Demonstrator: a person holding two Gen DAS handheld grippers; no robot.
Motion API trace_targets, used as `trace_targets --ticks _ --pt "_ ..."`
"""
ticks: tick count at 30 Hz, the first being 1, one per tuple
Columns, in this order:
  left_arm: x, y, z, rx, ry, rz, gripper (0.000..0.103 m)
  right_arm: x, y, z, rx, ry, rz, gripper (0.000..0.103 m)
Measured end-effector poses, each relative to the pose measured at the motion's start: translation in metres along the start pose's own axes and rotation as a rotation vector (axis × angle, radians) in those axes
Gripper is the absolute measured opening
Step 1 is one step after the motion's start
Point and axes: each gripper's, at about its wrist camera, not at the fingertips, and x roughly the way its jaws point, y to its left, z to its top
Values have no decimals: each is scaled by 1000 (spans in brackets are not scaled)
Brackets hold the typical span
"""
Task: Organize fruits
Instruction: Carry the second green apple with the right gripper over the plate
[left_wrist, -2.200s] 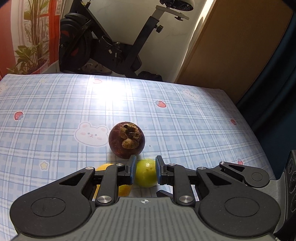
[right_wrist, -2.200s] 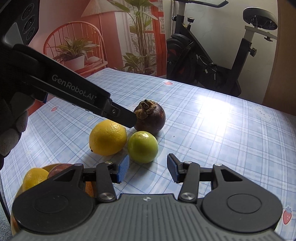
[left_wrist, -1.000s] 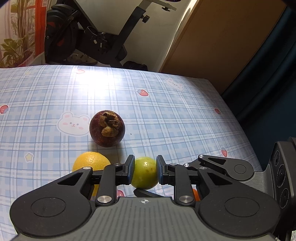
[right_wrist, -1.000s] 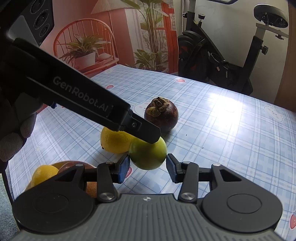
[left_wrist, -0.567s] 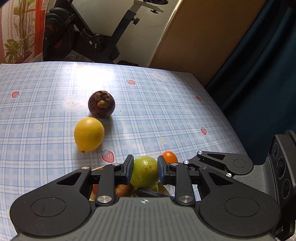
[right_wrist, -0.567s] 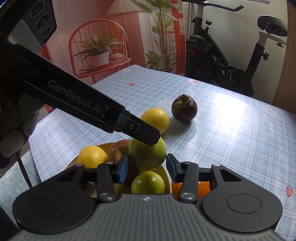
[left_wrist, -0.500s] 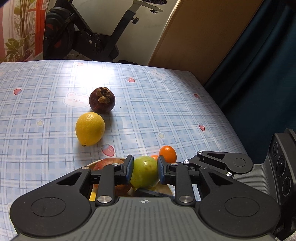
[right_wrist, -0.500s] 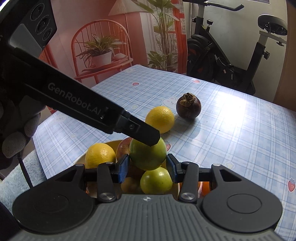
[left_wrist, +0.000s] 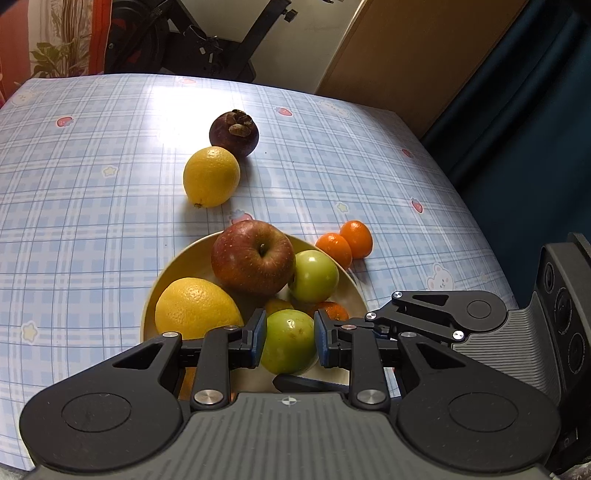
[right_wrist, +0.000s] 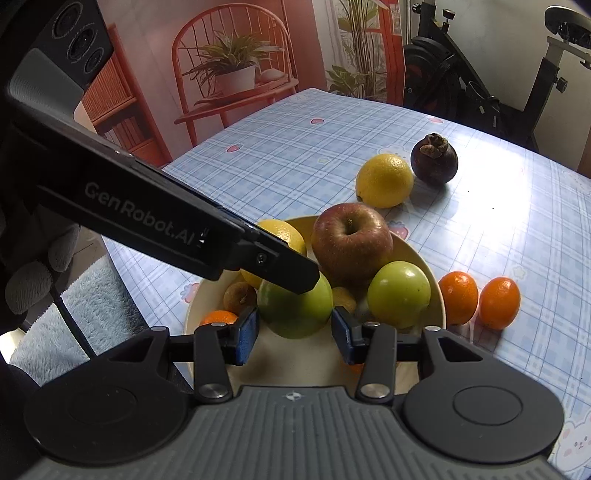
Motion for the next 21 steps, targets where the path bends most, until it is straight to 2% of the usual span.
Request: trace_targets --ticks 7,21 --pt "8 11 -7 -28 44 -3 28 13 -2 -8 24 45 46 46" --pt "2 14 -6 -38 28 27 28 19 -1 -7 51 15 73 46"
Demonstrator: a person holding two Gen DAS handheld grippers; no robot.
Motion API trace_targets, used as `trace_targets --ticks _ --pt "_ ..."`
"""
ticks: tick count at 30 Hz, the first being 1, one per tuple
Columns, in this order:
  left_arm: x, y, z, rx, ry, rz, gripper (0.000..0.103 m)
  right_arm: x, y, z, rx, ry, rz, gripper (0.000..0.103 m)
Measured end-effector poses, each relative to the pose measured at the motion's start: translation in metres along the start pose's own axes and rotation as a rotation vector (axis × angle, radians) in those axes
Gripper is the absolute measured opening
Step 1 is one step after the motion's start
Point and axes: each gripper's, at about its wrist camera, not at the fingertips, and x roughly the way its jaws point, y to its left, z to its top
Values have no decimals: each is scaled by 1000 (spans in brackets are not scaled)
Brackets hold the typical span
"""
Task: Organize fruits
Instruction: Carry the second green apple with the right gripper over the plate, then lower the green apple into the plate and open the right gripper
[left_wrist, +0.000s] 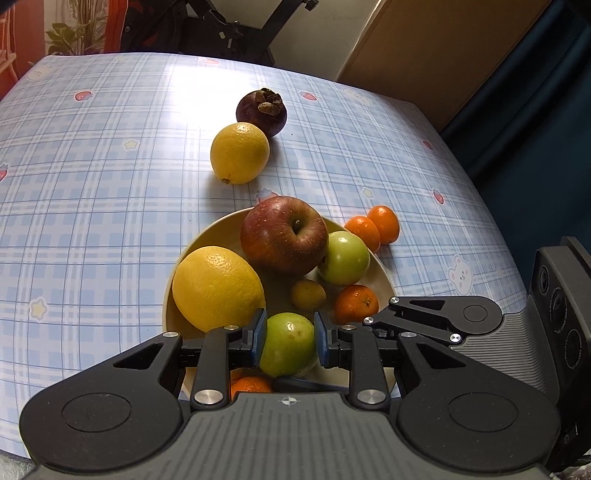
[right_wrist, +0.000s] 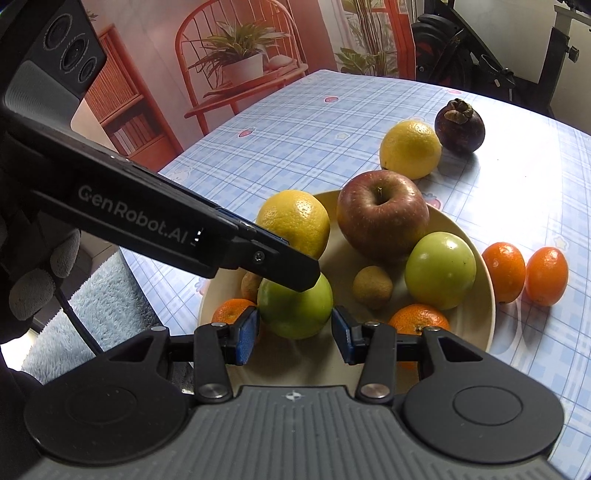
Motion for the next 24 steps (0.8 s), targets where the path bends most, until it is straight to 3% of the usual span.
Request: trace_targets --ticks 7,16,20,24 --pt "-6 -2 -1 -9 -12 10 28 1 -2 -2 11 -11 -13 47" --pt "-25 -9 -4 13 -142 70 29 -9 6 -8 7 -56 -44 48" --pt "-34 -6 -7 -37 -200 73 30 -17 12 -14 8 -89 -47 48" --pt "-44 -9 -15 -49 -264 136 30 -26 15 -18 6 -140 -76 48"
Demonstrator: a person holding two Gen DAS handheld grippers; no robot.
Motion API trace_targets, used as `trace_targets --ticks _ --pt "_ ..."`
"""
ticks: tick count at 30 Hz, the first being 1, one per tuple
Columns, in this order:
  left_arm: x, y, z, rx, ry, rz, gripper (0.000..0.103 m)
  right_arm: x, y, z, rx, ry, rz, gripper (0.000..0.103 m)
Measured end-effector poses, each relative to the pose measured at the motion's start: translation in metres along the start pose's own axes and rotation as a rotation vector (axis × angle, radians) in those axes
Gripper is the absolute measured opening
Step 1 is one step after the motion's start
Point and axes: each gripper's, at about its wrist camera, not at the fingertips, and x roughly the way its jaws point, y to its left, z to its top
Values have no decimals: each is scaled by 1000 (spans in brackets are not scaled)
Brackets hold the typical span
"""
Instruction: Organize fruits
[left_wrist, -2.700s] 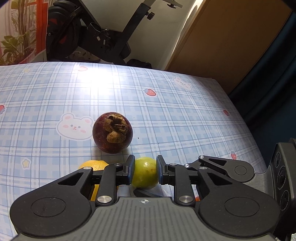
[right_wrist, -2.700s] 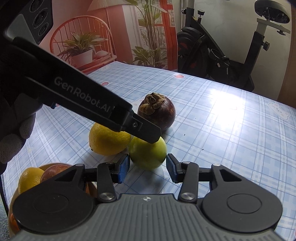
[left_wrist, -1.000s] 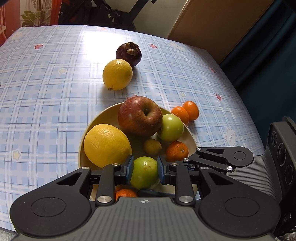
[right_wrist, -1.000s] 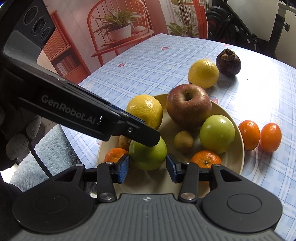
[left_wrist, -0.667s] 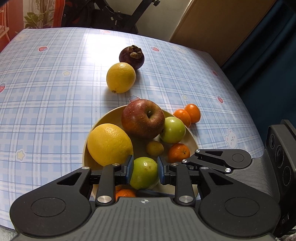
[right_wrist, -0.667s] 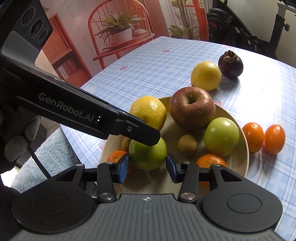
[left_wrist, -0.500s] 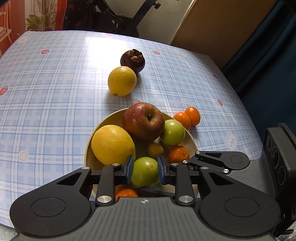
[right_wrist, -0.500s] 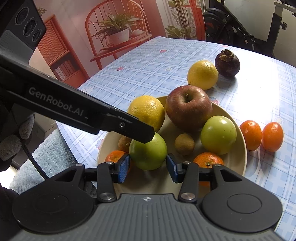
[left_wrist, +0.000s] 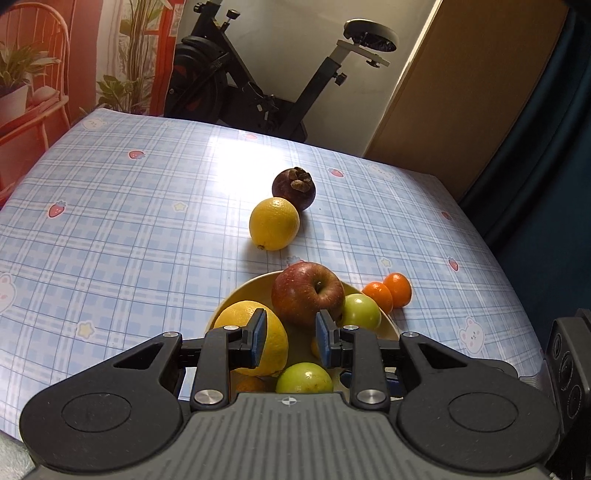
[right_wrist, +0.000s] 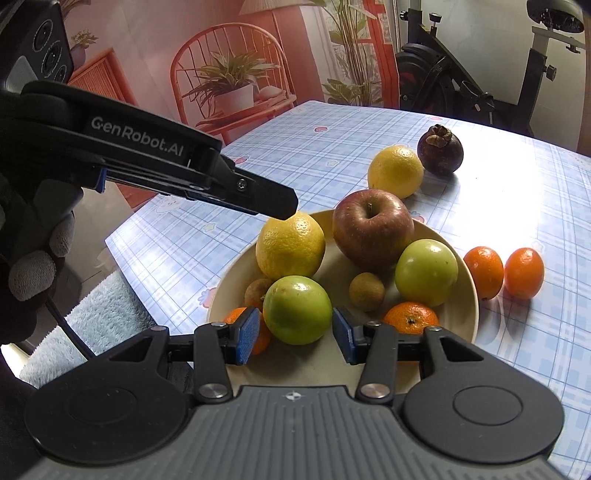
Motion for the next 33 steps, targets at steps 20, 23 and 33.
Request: trace_targets --ticks 20,23,33 --pt "-20 -8 -1 34 -136 171 30 -50 -45 -4 115 -242 -174 48" --pt "-14 -12 9 42 -132 156 30 -55 -64 -6 130 -245 -209 48" --pt "40 -55 54 102 -45 38 30 -46 -118 -11 99 -173 -310 48"
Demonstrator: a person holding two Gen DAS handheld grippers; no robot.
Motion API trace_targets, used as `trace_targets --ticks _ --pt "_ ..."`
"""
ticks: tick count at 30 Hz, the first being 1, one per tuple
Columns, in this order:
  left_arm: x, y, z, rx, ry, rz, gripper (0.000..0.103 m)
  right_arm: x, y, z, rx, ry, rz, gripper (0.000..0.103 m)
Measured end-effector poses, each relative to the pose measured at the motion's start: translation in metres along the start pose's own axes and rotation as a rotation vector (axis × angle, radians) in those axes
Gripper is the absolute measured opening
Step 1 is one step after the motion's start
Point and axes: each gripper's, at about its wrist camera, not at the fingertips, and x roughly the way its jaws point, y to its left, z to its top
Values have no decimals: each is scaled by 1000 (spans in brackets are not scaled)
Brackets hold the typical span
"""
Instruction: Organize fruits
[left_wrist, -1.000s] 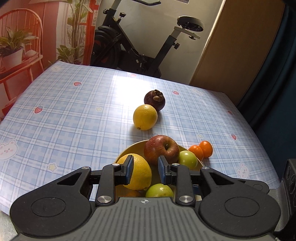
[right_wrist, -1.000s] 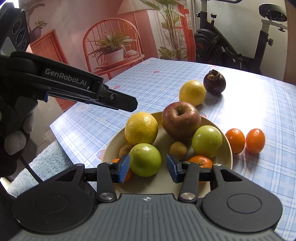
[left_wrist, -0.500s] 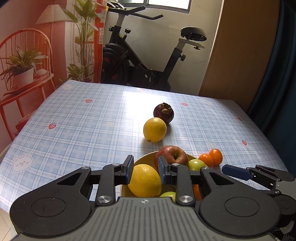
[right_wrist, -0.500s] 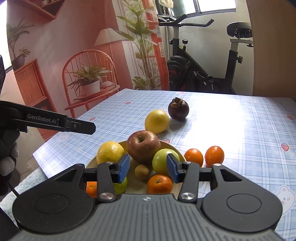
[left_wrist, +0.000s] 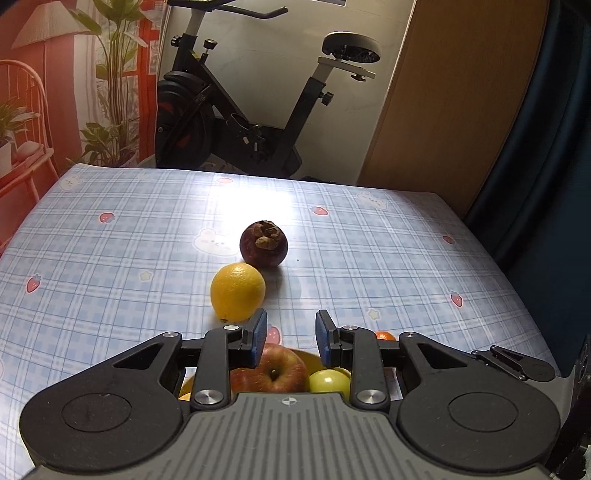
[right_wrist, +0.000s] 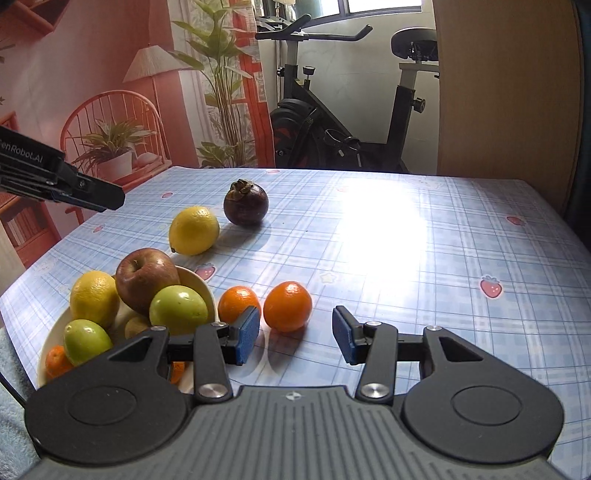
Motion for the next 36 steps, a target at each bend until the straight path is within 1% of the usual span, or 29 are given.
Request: trace_targets --ticks 4,7,10,14,16,20,24,30,33,36 --pt "32 -26 9 47 52 -48 30 8 -6 2 -35 15 21 48" --pt "48 -39 8 62 83 -69 30 14 -5 1 -73 31 30 48" --pt "59 -42 4 52 108 -77 30 19 -6 1 -85 35 43 48" --pt "70 -38 0 37 135 -65 30 24 -11 4 -59 27 69 48" --pt "75 -32 3 22 145 -57 30 28 -9 7 -74 35 92 48" --pt "78 -27 6 2 155 -56 30 35 -4 10 -109 44 96 48" --pt "81 -27 7 3 162 -65 30 42 -5 11 -91 63 106 48" --pt "84 -29 6 5 172 -81 30 35 -10 10 -79 50 75 47" --pt "84 -31 4 21 174 -94 30 31 -17 9 -62 54 58 47" --pt "85 -31 3 30 171 -93 30 32 -17 10 -63 56 68 47"
